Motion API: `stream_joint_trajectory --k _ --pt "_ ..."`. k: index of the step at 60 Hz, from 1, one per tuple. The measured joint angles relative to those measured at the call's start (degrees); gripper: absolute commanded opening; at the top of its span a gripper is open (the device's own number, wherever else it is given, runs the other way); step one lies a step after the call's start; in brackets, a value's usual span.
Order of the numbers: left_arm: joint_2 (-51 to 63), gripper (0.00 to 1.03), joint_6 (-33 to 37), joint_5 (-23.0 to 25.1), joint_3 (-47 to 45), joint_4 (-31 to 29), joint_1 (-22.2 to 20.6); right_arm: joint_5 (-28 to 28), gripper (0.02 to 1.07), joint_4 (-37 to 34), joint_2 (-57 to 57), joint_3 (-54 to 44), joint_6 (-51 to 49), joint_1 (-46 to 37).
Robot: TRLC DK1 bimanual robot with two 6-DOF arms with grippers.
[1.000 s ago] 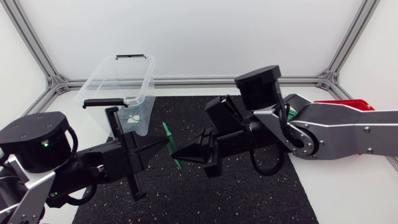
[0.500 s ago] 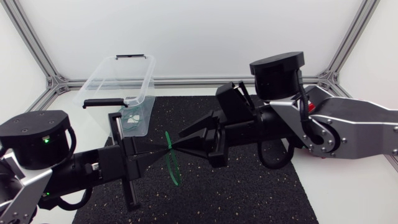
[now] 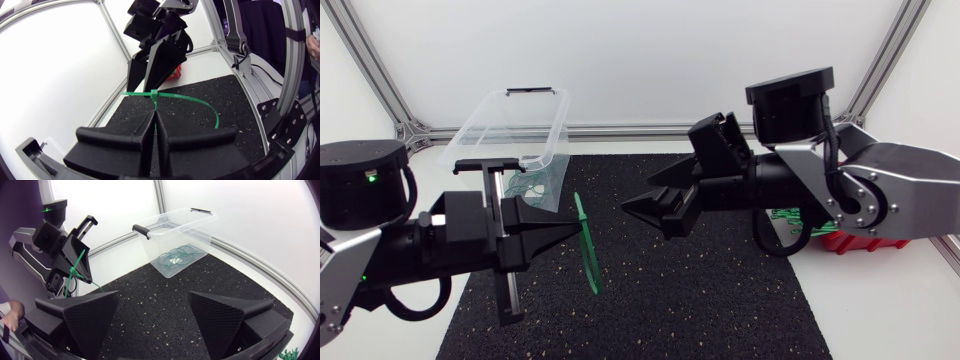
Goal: Take a green cable tie from the red box, thread the tail through the head to close it, then place it in the transparent bin on the left.
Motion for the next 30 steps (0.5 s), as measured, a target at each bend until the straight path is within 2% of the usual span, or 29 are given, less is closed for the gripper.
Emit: stream_joint_trajectory --k 10,21,30 --pt "0.00 0.03 -0.44 4.31 2.10 -3.67 2.32 4.04 1.03 -2.73 1.68 1.25 -4.11 2.38" --pt "1.97 0.03 -0.46 12.33 5.40 -7.74 6.97 10.19 1.03 -3.52 2.78 1.70 -8.41 3.48" --pt "3.65 0.03 -0.63 15.61 6.58 -9.81 8.68 13.53 1.03 -3.69 3.13 1.99 -11.74 4.09"
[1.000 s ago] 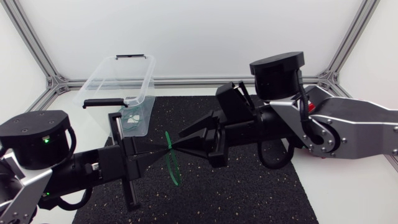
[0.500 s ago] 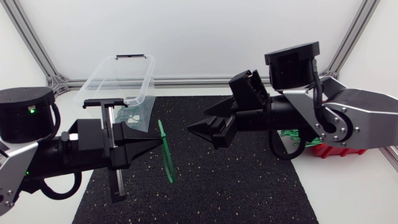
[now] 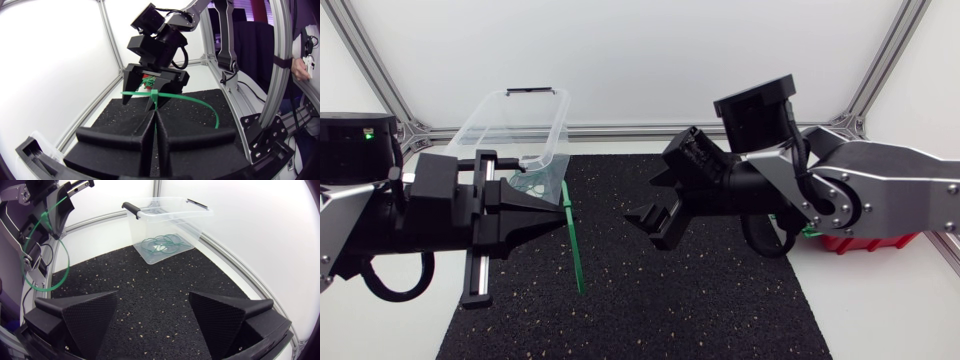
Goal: Take a green cable tie from the red box, thread the tail through the head to close it, then place it in the transparent bin on the left.
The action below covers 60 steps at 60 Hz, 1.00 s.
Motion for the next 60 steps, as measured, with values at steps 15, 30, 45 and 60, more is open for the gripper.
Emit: stream_joint_trajectory --k 15,30,45,60 --pt "7.43 0.03 1.18 6.23 5.68 -9.53 1.86 7.04 1.03 -0.20 0.61 0.17 -6.73 5.53" --pt "13.84 0.03 5.79 9.62 9.38 -17.79 2.71 11.82 1.01 2.25 -4.11 -2.51 -14.25 12.24" --pt "17.88 0.03 12.09 13.18 13.00 -27.82 2.73 13.88 0.89 4.90 -4.35 -3.06 -19.41 14.75" --pt "25.44 0.03 27.04 14.05 20.92 -48.26 2.84 16.50 0.71 7.45 -5.70 -3.82 -25.05 18.27"
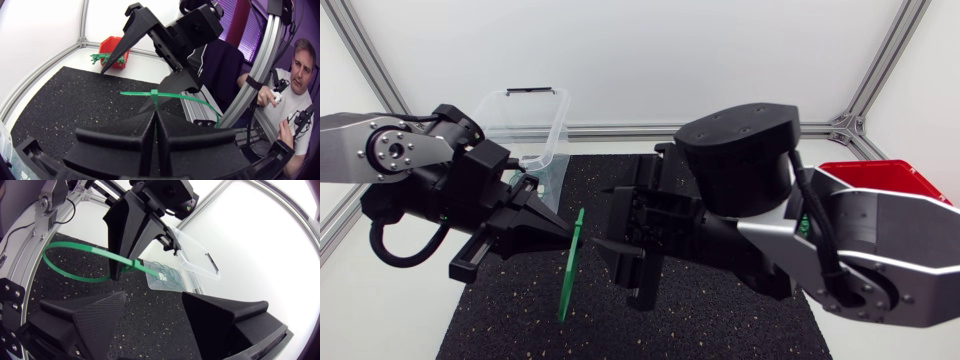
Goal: Take a green cable tie from the red box, thread the tail through the head to close it, then place it in the transparent bin on the left.
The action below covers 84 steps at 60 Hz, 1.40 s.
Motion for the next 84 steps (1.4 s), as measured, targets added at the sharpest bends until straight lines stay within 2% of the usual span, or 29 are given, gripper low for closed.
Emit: stream_joint_trajectory --k 8,17,20,34,39,44,51,70,84 --pt "4.00 0.03 9.31 0.61 3.19 -9.25 0.70 1.40 0.64 1.25 -0.02 -0.31 -2.49 1.03" --pt "5.46 0.03 12.68 0.63 4.44 -10.45 0.96 2.30 0.52 2.40 -0.02 -0.52 -4.57 1.84" --pt "5.64 0.03 12.94 0.63 4.81 -10.56 0.96 2.95 0.48 3.13 -0.02 -0.52 -5.29 2.16" --pt "6.86 0.03 13.18 0.66 5.79 -11.98 0.96 4.72 0.46 6.56 0.55 -0.90 -7.54 4.00" --pt "7.17 0.03 13.18 0.68 6.27 -12.17 0.96 5.27 0.38 6.88 0.92 -1.05 -8.39 4.37" --pt "7.17 0.03 13.40 0.68 6.56 -12.85 0.96 5.51 0.35 7.50 1.07 -1.27 -8.85 4.74" --pt "7.19 0.03 14.43 0.70 6.64 -13.51 0.96 5.77 0.35 8.15 1.40 -1.42 -9.27 4.79" --pt "7.80 0.03 15.76 0.83 6.78 -14.62 1.05 7.45 0.12 9.84 1.70 -2.19 -10.88 5.86" --pt "8.35 0.03 17.57 1.03 7.19 -18.08 1.62 7.78 0.08 10.71 2.38 -2.45 -10.97 5.86"
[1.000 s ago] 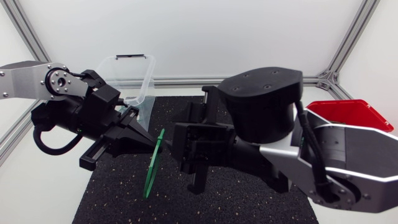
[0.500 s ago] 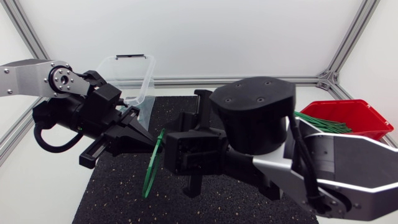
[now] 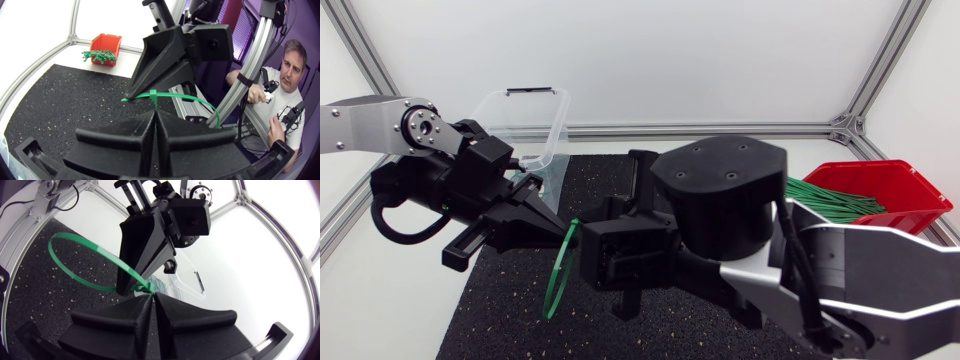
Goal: Take a green cable tie from the red box, thread the tail through the head to close it, then place it in the transparent bin on the left.
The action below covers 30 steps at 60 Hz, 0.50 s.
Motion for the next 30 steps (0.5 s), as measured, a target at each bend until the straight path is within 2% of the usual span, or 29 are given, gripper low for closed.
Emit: stream_joint_trajectory --k 16,30 --pt "0.00 0.03 2.71 0.00 1.07 -3.96 0.04 -0.24 0.08 3.08 0.04 -1.79 0.00 -0.02" --pt "-0.37 0.03 2.84 0.07 1.73 -5.03 0.13 -1.57 0.08 5.18 0.61 -2.64 0.00 -1.22"
